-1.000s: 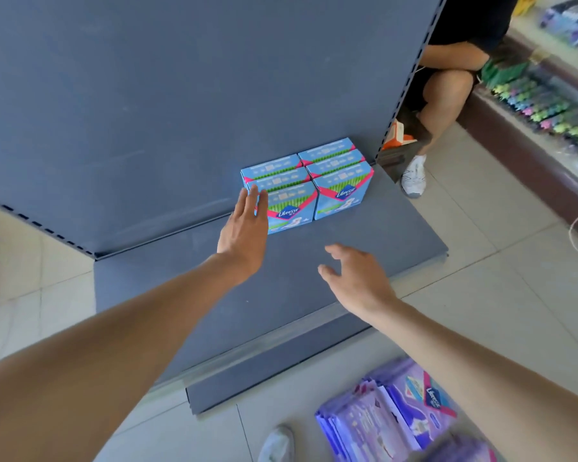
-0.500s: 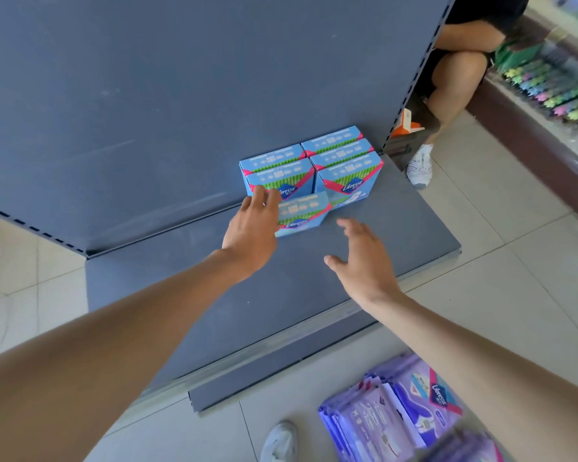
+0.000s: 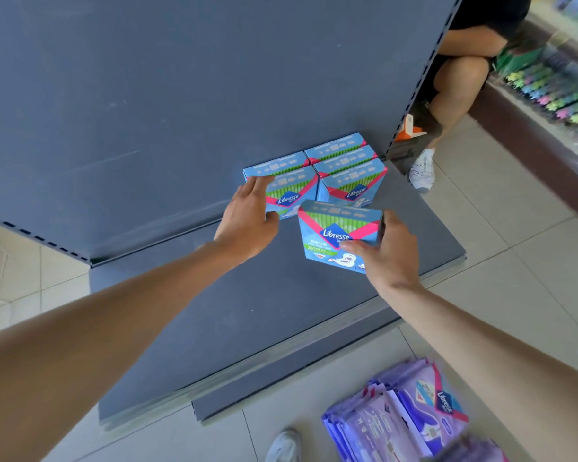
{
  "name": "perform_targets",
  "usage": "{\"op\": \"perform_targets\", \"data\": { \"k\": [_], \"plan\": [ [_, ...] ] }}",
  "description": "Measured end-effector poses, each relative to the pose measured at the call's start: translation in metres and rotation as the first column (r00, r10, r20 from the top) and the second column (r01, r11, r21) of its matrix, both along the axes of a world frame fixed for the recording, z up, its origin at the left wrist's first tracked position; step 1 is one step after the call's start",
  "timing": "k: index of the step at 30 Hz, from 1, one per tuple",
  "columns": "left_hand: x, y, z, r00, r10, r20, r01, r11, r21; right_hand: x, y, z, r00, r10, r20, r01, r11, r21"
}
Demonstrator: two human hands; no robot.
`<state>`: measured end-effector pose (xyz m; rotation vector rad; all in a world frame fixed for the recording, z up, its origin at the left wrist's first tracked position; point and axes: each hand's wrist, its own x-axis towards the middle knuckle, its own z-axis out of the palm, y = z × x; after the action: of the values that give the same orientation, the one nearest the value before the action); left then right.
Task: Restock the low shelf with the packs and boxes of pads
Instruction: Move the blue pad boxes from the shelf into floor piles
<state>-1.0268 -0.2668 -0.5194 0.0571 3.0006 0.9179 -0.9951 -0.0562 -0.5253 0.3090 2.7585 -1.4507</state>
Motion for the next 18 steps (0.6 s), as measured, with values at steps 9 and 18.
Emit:
{"op": "perform_targets", "data": {
  "k": [9, 18],
  "plan": [
    [-0.008, -0.001, -0.023, 0.988, -0.155, 0.028, 0.151, 0.888, -0.434, 0.007, 0.028, -0.01, 0.999, -0.047, 0.028, 0.046, 0.998, 0.036],
    [0.001, -0.009, -0.018, 0.985, 0.023, 0.171, -0.04, 0.994, 0.101, 0.019, 0.031, -0.013, 0.994, 0.032, 0.107, -0.014, 0.986, -0.165]
  ]
}}
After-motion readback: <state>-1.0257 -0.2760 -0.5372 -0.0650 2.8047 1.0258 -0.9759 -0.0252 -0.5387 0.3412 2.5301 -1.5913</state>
